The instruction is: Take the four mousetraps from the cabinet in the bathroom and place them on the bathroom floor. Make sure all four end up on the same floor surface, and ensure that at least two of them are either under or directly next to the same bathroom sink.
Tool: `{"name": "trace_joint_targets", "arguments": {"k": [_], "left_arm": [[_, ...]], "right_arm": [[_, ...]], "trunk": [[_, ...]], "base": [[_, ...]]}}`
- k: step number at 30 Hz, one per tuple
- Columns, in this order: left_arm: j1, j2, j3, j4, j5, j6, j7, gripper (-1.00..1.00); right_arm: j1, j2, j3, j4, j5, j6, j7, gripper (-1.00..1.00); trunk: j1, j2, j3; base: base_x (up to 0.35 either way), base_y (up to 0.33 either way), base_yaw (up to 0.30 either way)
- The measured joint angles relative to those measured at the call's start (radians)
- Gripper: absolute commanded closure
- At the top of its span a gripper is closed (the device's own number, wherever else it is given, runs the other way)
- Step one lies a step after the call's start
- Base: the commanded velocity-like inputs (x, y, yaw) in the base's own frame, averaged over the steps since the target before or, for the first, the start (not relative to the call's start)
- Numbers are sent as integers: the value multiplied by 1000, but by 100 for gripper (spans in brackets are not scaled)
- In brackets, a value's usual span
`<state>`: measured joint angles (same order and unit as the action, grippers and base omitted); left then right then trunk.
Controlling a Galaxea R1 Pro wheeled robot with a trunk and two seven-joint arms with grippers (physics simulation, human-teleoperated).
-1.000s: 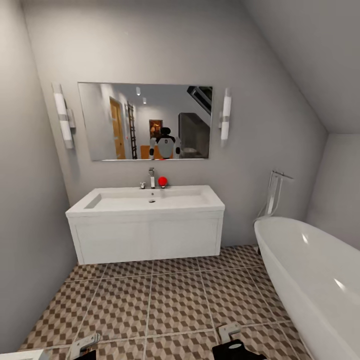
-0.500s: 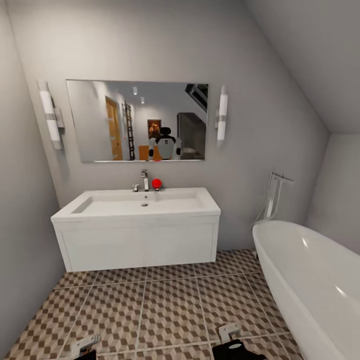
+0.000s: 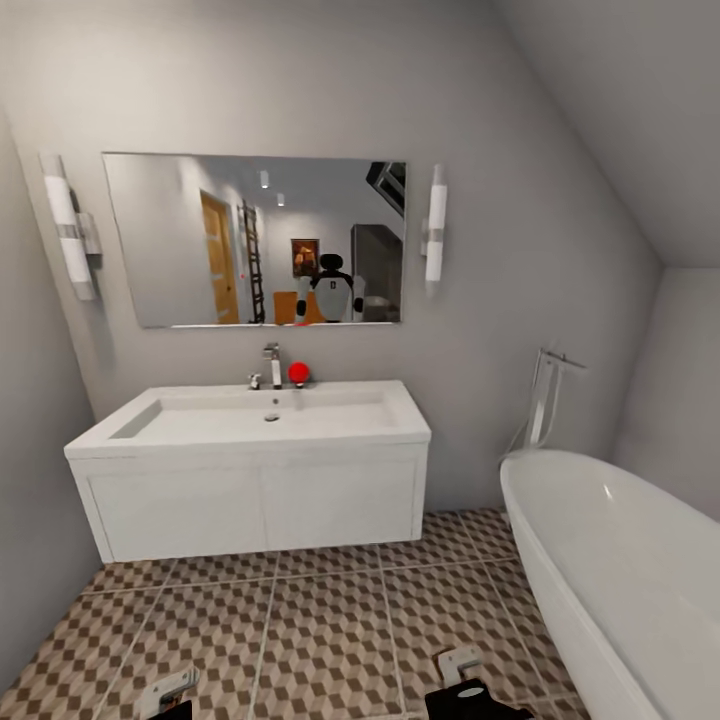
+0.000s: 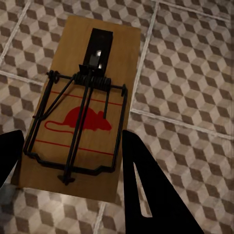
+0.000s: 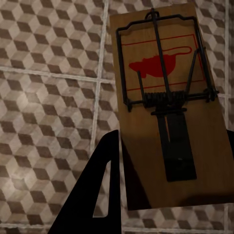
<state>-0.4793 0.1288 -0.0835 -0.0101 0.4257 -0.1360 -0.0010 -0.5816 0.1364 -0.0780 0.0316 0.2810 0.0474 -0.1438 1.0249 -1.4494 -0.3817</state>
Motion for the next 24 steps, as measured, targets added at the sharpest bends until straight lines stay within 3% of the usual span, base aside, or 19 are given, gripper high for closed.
{"name": "trace_joint_targets", "arguments": {"k": [24], "left_arm": [[0,0,0,0,0,-1,0,100]], "right_arm": [[0,0,0,-1,-3,0,0,100]], "trunk": [[0,0,0]], "base": [[8,-5,216]]}}
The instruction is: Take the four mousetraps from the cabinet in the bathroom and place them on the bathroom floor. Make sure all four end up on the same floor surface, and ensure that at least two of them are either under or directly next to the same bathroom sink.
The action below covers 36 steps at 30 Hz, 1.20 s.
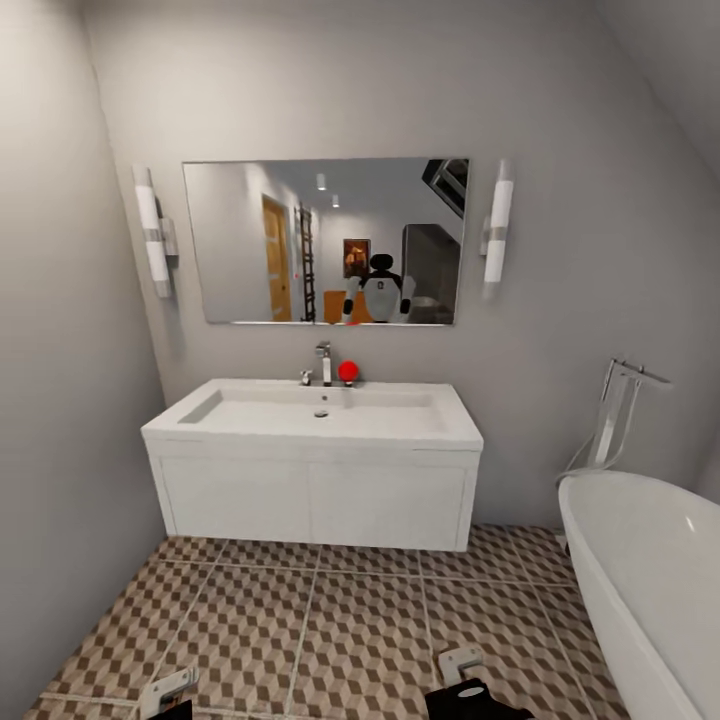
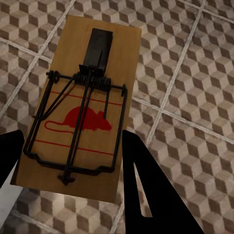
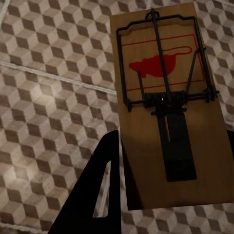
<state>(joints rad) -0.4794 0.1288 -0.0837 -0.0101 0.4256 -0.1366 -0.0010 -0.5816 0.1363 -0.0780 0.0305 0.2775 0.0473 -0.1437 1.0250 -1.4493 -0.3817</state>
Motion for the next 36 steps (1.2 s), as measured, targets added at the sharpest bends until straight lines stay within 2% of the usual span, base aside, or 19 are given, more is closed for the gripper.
{"name": "trace_joint_targets", "arguments": {"k": [36], "left_arm": [[0,3,-6,-6,-8,0,-3,100]], "right_arm": [[0,-4,0,0,-1,-29,1,100]], "trunk": [[0,0,0]], "base": [[0,0,5]]}}
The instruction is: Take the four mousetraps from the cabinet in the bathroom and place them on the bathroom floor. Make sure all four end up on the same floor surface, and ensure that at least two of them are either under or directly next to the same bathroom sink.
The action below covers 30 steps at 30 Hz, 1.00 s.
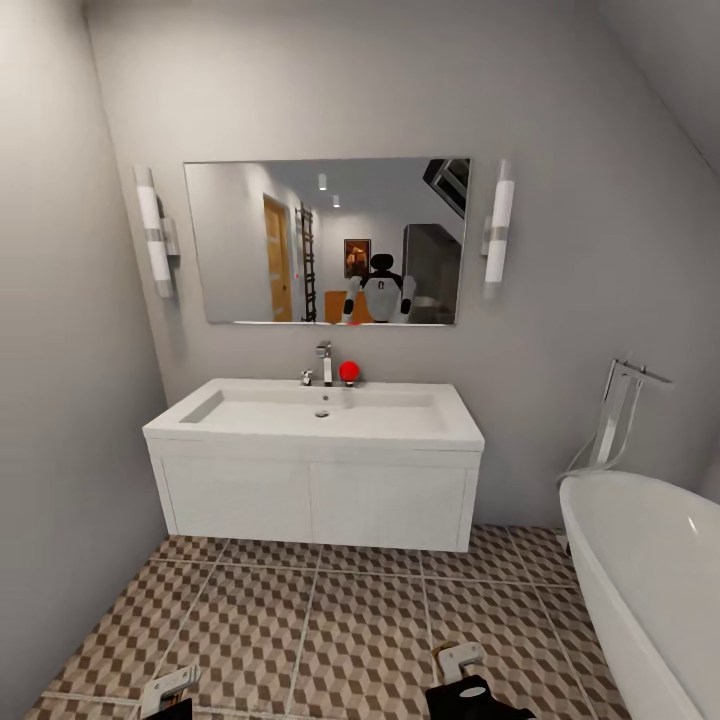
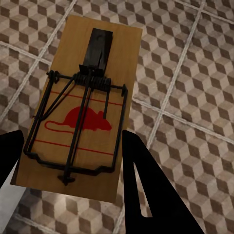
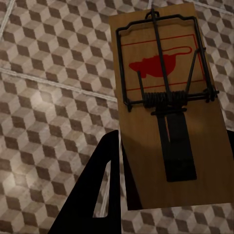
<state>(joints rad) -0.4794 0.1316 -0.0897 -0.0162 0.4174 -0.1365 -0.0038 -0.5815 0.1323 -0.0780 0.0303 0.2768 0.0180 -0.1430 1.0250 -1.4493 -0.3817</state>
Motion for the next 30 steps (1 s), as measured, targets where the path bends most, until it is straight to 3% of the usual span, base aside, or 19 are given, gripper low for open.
{"name": "trace_joint_targets", "arguments": {"k": [30], "left_arm": [[0,-1,0,0,0,-1,1,100]], "right_arm": [[0,-1,0,0,-1,-8,1,100]], "trunk": [[0,0,0]], "base": [[0,0,0]]}}
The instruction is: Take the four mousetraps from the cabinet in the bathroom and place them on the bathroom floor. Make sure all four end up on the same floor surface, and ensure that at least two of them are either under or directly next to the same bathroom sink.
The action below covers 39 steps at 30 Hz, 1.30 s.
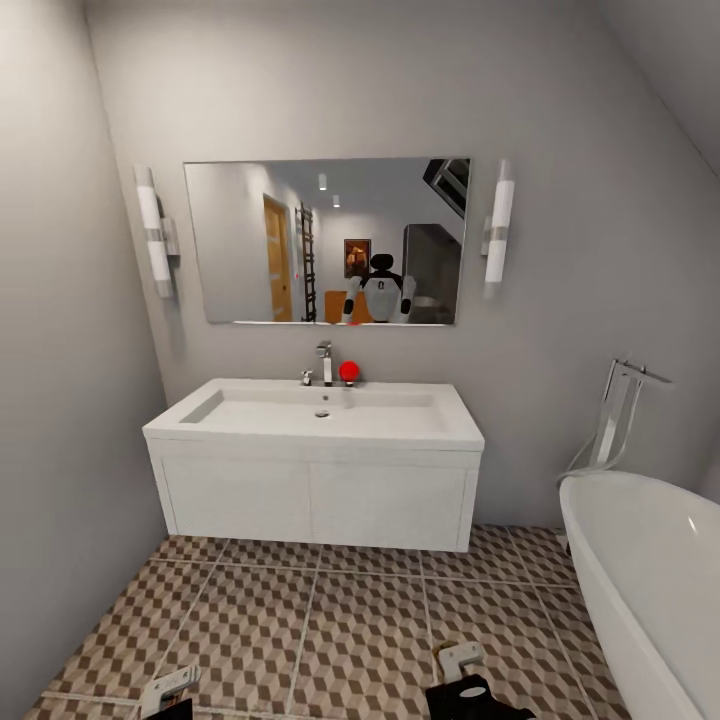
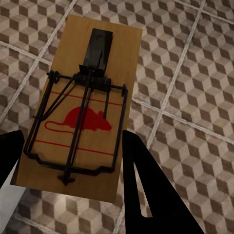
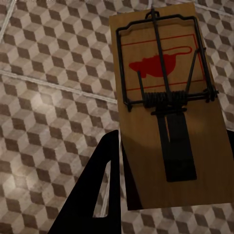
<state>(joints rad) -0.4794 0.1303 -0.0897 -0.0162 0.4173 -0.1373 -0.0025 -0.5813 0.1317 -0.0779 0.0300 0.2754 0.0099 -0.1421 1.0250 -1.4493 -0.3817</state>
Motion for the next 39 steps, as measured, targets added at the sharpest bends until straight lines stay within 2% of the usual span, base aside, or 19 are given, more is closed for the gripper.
{"name": "trace_joint_targets", "arguments": {"k": [5,6,8,9,10,11,12,13,15,19,21,25,29,32,35,39], "left_arm": [[0,-1,0,-3,-4,0,12,100],[0,-3,-4,-28,-8,1,12,100],[-1,-12,-9,-78,-13,7,13,100],[-5,-30,-13,-165,-57,84,15,100],[-7,-40,-11,-192,-91,125,17,100],[-7,-46,-11,-201,-111,144,17,100],[-11,-66,-12,-216,-165,185,18,100],[-14,-76,-11,-220,-185,198,18,100],[-32,-116,-12,-228,-242,227,18,100],[-86,-175,-12,-222,-305,249,18,100],[-102,-192,-12,-218,-331,256,18,100],[-109,-202,-12,-204,-359,250,18,100],[-111,-209,-11,-209,-379,249,17,100],[-111,-232,-9,-214,-419,248,22,100],[-111,-243,-7,-214,-443,246,43,100],[-111,-245,-4,-215,-450,242,63,100]], "right_arm": [[0,1,-16,-6,0,-6,-2,100],[-2,1,-25,-60,2,-3,-4,100],[-1,1,-32,-92,1,0,-6,100],[-2,-6,-42,-151,2,8,-20,100],[-1,-7,-45,-175,0,13,-28,100],[-1,-8,-47,-184,-1,16,-33,100],[-1,-10,-48,-201,-2,22,-41,100],[-1,-10,-48,-204,-2,23,-44,100],[-1,-12,-50,-213,-9,25,-49,100],[-1,-23,-51,-218,-36,21,-52,100],[-1,-36,-52,-219,-51,18,-52,100],[-1,-43,-52,-216,-62,12,-52,100],[-1,-37,-52,-208,-65,-8,-52,100],[-1,-36,-53,-207,-66,-10,-58,100],[-1,-35,-53,-207,-66,-11,-64,100],[-1,-34,-53,-207,-67,-11,-67,100]], "trunk": [[0,0,0],[0,0,0],[0,0,0],[0,0,0],[0,0,0],[0,0,0],[0,0,0],[0,0,0],[0,0,0],[0,0,0],[0,0,0],[0,0,0],[0,0,0],[0,0,0],[0,0,0],[0,0,0]], "base": [[0,0,0],[0,0,0],[0,0,0],[0,0,0],[0,0,0],[0,0,0],[0,0,0],[0,0,0],[0,0,0],[0,0,0],[0,0,0],[0,0,0],[0,0,0],[0,0,0],[0,0,0],[0,0,0]]}}
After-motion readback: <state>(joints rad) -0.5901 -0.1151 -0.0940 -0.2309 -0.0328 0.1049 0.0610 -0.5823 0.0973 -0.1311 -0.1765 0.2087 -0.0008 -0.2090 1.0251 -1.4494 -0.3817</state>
